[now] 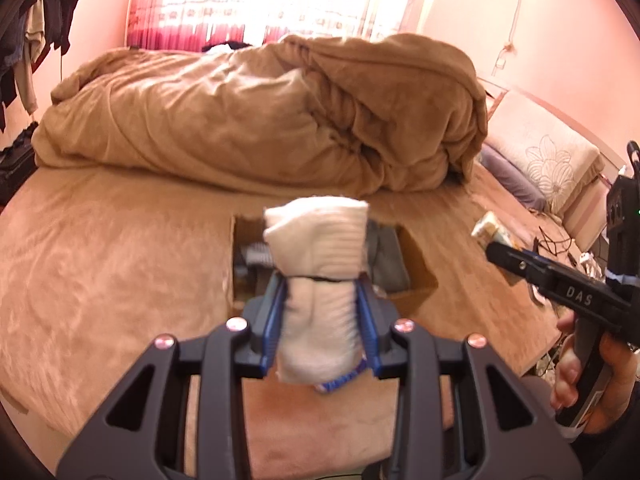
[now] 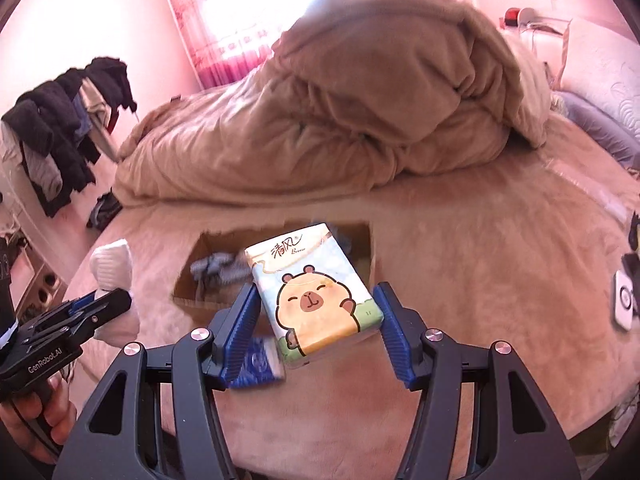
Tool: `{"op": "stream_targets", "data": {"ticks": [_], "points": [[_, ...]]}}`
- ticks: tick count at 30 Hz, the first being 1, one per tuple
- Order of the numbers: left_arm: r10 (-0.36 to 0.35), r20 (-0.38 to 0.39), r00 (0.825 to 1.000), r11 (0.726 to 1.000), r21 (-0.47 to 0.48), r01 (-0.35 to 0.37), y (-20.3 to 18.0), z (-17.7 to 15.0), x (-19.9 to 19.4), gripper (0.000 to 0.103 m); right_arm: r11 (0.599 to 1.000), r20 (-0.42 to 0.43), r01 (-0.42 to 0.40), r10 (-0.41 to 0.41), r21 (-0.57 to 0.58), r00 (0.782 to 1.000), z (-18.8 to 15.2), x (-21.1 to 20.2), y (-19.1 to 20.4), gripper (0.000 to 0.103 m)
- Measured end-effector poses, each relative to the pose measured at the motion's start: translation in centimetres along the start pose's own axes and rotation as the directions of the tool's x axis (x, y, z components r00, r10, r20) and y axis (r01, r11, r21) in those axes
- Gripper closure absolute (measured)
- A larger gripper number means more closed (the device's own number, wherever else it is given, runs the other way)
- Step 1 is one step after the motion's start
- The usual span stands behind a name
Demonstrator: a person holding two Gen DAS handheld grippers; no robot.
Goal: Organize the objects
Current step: 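Lower the tissue pack into the box with the right tool while the left drops the socks in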
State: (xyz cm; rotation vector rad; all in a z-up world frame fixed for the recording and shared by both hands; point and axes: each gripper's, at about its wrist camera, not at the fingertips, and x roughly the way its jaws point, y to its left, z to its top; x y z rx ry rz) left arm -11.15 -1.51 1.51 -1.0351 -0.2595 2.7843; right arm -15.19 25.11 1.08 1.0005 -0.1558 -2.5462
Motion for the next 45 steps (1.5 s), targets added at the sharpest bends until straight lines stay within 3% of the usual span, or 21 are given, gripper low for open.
{"op": "stream_targets", "data": {"ticks": [7,19,25,36,39,45], "points": [[-0.016,-0.002,1.0,1.0,0.007,0.016,1.0,2.5,2.8,0.068,1.0,0.036,0.013,-0.014,0.024,0.999,2.4,1.2,-0.2,0.041],[-0.033,-0.098,0.995,0.999,-0.011,0.032,2.4,2.0,11.8,0.068,0.99,-0.077,0.039,-0.029,0.138,0.997,1.6,10.4,-2.8,0.041],[-0.048,-0.131,0.99,0.999,-0.008,0.047,2.4,1.5,14.5,0.068,0.979,-0.102,0.023,-0.002,0.201,0.995,0.8,12.8,-3.3,0.038],[-0.066,-0.178,0.982,0.998,-0.008,0.065,1.0,0.6,16.5,0.068,0.988,-0.118,0.127,-0.116,0.093,0.986,0.1,13.9,-3.6,0.035],[-0.045,-0.186,0.981,0.999,-0.007,0.044,1.1,0.7,17.1,0.068,0.988,-0.147,0.114,-0.098,0.107,0.984,-0.8,14.9,-4.7,0.03],[-0.007,-0.221,0.975,1.0,0.017,0.011,1.3,1.2,18.4,0.065,0.99,-0.125,0.089,-0.075,0.113,0.989,-0.7,14.4,-4.9,0.03]]}}
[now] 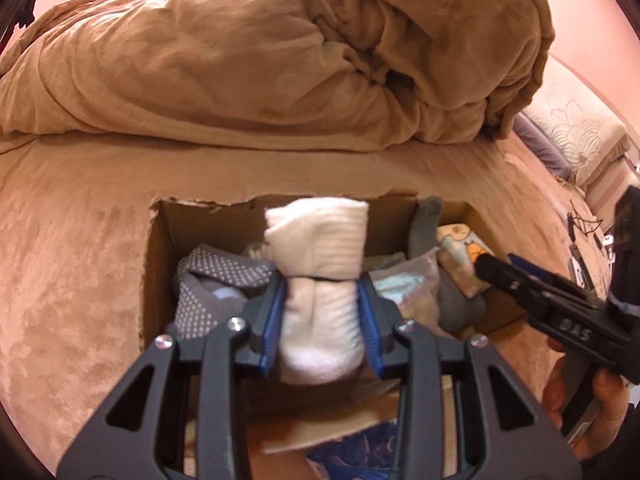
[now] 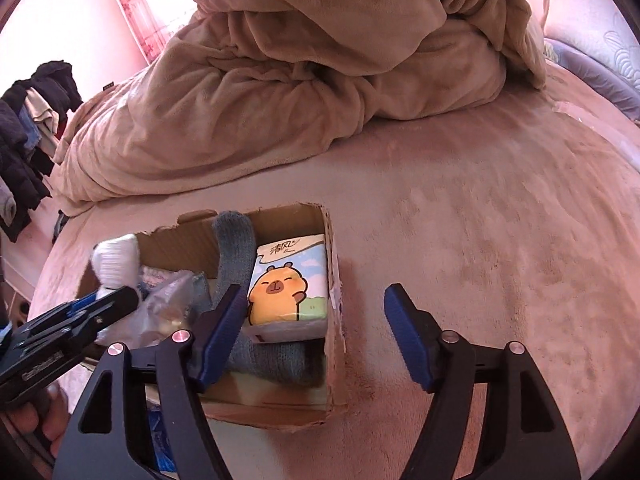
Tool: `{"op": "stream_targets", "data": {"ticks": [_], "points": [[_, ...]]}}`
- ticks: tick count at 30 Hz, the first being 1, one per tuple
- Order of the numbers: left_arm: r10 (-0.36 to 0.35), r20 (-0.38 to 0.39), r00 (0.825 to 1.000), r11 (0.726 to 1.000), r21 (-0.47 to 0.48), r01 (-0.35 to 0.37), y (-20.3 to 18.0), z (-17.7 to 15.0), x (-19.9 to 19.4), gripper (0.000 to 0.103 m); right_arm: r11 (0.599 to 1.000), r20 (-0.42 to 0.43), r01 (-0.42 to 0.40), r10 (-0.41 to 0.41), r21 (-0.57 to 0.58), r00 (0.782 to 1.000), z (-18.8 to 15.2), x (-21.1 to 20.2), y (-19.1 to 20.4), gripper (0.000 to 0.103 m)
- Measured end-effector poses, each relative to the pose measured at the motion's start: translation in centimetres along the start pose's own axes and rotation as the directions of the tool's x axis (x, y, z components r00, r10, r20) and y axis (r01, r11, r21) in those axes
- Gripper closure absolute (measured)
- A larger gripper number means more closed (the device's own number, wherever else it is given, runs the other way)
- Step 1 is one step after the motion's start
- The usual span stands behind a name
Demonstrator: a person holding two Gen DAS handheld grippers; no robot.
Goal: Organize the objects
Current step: 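Lower the tissue pack into the box with the right tool while the left drops the socks in, then withdraw both open tools and move the right tool over the blue wet-wipe packet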
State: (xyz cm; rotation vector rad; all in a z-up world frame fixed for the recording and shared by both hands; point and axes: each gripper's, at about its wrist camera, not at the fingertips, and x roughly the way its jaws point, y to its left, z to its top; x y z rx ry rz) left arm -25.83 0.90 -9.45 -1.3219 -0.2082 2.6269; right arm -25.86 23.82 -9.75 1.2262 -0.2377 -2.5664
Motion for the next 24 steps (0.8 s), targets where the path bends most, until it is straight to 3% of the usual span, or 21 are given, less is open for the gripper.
{"op": "stream_targets", "data": {"ticks": [5,7,8,15,24], "points": [[0.026,-0.018,1.0,1.0,-0.007,-0.026,0.2,0.1,-0.4,0.058,1.0,0.014,-0.001,0.001,-0.012,1.0,0.2,-1.1,0.3,0.03],[0.032,-0.003,0.999,0.999,-0.02,-0.032,0.2,0.1,-1.3,0.036,1.0,0.023,0.0,0.0,-0.01,1.0,0.2,-1.7,0.3,0.029],[0.028,0.004,1.0,0.999,-0.028,-0.028,0.3,0.1,-1.8,0.034,1.0,0.027,0.0,0.0,-0.009,1.0,0.2,-2.1,0.3,0.029],[0.024,0.064,0.998,0.999,-0.037,-0.021,0.2,-0.5,-6.6,0.033,1.0,0.058,0.005,-0.003,-0.031,0.998,-0.4,-5.7,1.5,0.029],[0.03,0.118,0.993,0.998,-0.055,-0.024,1.1,-4.1,-12.8,0.026,0.997,0.064,-0.01,0.015,-0.078,0.998,-2.7,-9.1,4.3,0.029]]}}
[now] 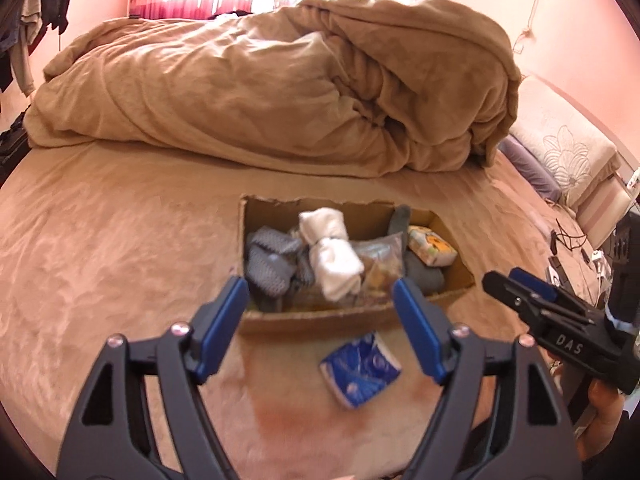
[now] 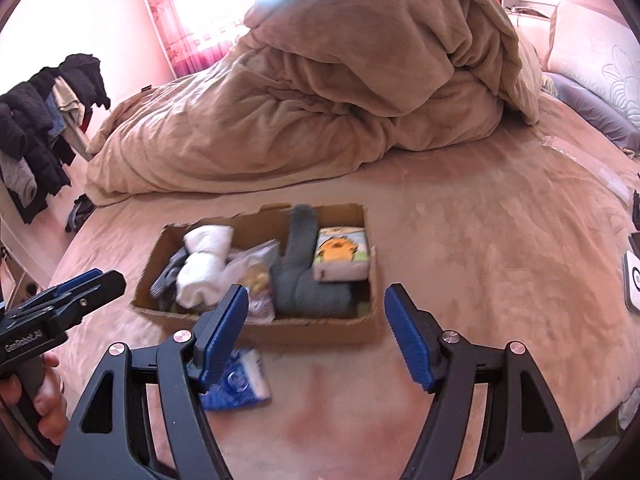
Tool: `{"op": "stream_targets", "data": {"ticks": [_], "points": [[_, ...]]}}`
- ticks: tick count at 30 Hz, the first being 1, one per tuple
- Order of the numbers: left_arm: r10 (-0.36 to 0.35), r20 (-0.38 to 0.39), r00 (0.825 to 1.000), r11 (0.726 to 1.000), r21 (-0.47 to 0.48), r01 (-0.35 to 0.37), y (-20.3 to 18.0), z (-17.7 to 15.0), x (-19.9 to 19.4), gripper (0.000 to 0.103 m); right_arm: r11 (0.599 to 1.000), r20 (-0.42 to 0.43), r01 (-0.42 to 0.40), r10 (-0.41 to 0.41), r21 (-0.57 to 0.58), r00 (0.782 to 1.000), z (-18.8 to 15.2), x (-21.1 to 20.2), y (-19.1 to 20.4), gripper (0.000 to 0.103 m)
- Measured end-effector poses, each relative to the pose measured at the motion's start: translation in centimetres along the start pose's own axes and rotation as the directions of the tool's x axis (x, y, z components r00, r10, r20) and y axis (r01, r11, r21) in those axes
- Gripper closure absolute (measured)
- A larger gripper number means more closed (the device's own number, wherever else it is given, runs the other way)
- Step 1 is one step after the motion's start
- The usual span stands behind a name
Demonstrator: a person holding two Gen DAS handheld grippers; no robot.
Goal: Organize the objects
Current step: 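Withdraw both open tools and move the right tool over the blue wet-wipe packet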
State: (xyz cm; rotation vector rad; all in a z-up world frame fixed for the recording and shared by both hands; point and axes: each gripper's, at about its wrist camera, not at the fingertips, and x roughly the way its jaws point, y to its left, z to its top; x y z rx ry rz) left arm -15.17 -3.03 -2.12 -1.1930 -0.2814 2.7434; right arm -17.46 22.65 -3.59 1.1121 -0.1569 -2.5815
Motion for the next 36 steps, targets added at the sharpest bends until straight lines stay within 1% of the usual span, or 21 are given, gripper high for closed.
{"op": "stream_targets", "data": {"ticks": [7,12,15,18,21,25,28,31,36], "points": [[0.008,0.006,1.0,1.0,-0.014,-0.008,2.0,-3.3,-2.2,0.026,0.999,-0.016,-0.004,0.003,-0.05,1.0,-2.0,-1.0,2.3,0.029],[0.019,-0.017,1.0,1.0,-0.024,-0.02,3.9,-5.7,-1.2,0.026,0.995,-0.048,-0.016,0.012,-0.094,0.999,-4.3,0.1,4.3,0.029],[0.015,-0.035,0.999,0.999,-0.034,-0.016,5.1,-6.9,-0.4,0.026,0.992,-0.087,-0.033,0.023,-0.121,0.996,-5.7,1.5,5.6,0.029],[0.021,-0.036,0.999,0.999,-0.04,-0.023,6.1,-7.6,0.3,0.026,0.987,-0.111,-0.05,0.033,-0.153,0.993,-6.8,3.1,6.9,0.029],[0.021,-0.042,0.999,0.997,-0.067,-0.023,7.3,-8.0,0.9,0.026,0.984,-0.157,-0.081,0.057,-0.157,0.986,-7.6,5.0,7.7,0.029],[0.014,-0.055,0.998,0.995,-0.101,-0.02,8.3,-8.6,1.9,0.026,0.98,-0.185,-0.064,0.029,-0.187,0.982,-8.3,7.1,8.5,0.029],[0.006,-0.077,0.997,0.993,-0.121,-0.016,8.7,-9.0,2.7,0.026,0.98,-0.2,-0.061,0.023,-0.191,0.98,-8.7,8.3,8.5,0.029],[0.008,-0.097,0.995,0.992,-0.128,-0.021,8.8,-9.5,3.2,0.026,0.978,-0.197,-0.067,0.028,-0.195,0.98,-9.0,8.9,8.7,0.028],[0.016,-0.08,0.997,0.991,-0.135,-0.026,9.1,-9.8,2.6,0.026,0.973,-0.184,-0.081,0.041,-0.217,0.982,-9.0,9.3,9.6,0.028]]}}
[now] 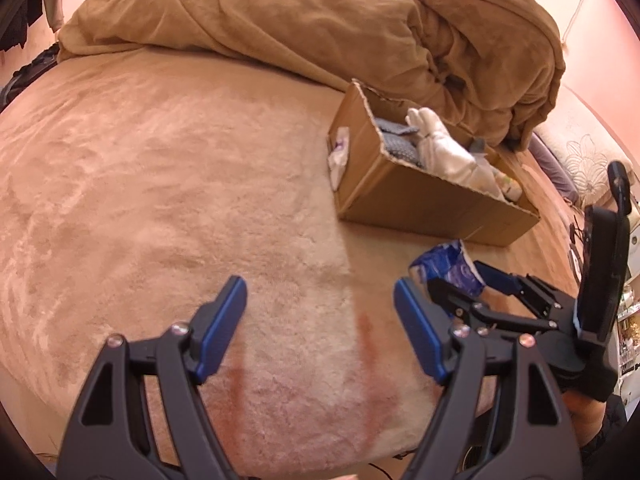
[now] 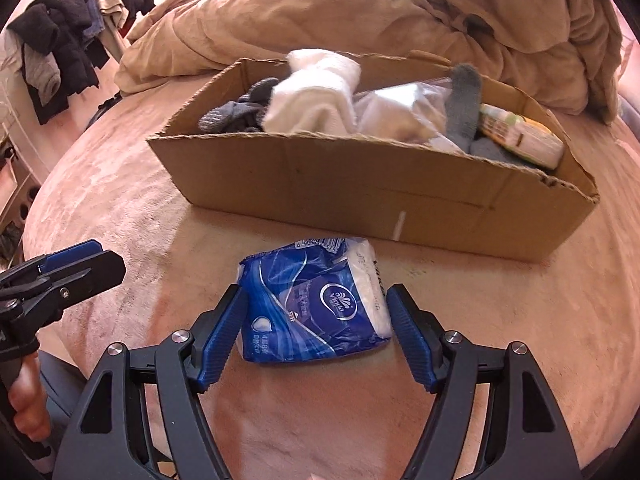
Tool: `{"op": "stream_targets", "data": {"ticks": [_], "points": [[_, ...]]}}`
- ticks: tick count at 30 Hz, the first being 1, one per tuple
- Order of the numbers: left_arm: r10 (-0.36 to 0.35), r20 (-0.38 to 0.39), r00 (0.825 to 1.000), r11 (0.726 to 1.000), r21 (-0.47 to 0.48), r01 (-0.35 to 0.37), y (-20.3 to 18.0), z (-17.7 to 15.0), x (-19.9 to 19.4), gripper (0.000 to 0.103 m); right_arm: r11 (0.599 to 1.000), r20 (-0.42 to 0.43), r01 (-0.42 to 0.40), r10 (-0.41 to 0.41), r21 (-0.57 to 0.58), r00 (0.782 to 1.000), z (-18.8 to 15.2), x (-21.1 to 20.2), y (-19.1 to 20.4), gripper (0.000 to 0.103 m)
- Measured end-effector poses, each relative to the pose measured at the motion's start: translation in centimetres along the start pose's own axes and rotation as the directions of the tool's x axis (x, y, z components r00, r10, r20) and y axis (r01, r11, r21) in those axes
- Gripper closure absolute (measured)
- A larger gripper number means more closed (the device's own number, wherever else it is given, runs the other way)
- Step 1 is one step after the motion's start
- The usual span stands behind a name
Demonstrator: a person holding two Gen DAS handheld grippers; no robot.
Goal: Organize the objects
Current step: 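Withdraw both open tools and move the right tool over the blue wet-wipe packet, then close the right tool on the blue wet-wipe packet and lift it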
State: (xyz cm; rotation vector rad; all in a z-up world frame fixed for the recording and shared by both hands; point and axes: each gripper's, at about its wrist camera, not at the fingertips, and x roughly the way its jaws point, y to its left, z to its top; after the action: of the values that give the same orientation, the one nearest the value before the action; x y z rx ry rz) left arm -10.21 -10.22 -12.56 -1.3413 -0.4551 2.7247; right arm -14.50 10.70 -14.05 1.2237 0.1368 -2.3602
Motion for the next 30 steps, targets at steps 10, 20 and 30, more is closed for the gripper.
{"op": "stream_targets", "data": {"ticks": [10,20,30], "points": [[0.03,0.001,1.0,0.999,-0.032,-0.03,1.2,-0.6,-0.5,0.026,0.998,0.017,-0.056,0.056,-0.027,0.998,0.1,-0.4,0.4,0.023],[0.047,0.013,0.999,0.998,-0.036,-0.046,2.2,-1.2,-1.4,0.026,0.988,0.062,-0.126,0.132,-0.091,0.989,-0.2,-1.2,2.6,0.014],[0.033,0.039,0.999,0.999,-0.022,-0.032,1.9,-1.3,-2.3,0.026,0.986,0.033,0.005,0.001,-0.169,0.999,-1.0,1.4,3.4,0.015]]}}
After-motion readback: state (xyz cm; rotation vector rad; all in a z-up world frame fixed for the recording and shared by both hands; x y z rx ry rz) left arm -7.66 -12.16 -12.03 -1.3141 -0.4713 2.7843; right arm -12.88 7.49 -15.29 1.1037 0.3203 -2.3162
